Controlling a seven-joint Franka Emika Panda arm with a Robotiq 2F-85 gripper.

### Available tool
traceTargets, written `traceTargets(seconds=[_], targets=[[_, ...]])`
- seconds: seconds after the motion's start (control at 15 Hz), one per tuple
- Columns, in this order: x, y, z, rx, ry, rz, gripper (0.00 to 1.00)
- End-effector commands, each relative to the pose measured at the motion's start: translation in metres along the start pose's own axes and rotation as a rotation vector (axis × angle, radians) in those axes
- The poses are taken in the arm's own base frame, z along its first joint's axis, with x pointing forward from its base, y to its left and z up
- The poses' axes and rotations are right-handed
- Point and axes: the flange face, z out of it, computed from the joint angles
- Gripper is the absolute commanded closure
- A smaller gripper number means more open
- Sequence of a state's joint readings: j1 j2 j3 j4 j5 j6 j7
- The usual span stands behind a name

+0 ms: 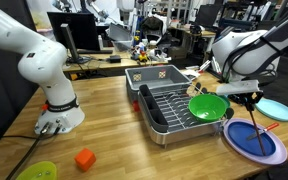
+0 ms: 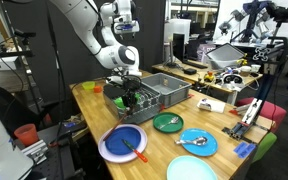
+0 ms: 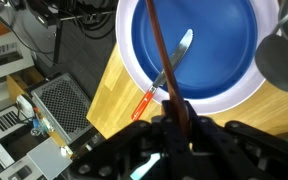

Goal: Pick up the brown spoon and place it on the blue plate.

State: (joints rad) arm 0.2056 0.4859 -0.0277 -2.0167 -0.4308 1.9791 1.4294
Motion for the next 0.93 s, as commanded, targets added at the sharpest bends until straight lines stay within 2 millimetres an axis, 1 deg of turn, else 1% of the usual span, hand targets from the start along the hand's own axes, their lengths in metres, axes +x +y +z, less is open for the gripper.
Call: traceTargets(seconds=[0.0, 0.4, 0.6, 0.67, 0.87], targets=[[0.012, -0.009, 0.007, -0.054, -0.081, 0.095, 0.97], [0.014, -0.025, 0.02, -0.082, -0.215, 0.118, 0.97], [0.018, -0.028, 0.022, -0.07, -0.274, 0.161, 0.97], [0.014, -0.027, 0.022, -0.061, -0.221, 0.134, 0.88], [0.017, -0.027, 0.022, -0.055, -0.243, 0.149, 0.88]])
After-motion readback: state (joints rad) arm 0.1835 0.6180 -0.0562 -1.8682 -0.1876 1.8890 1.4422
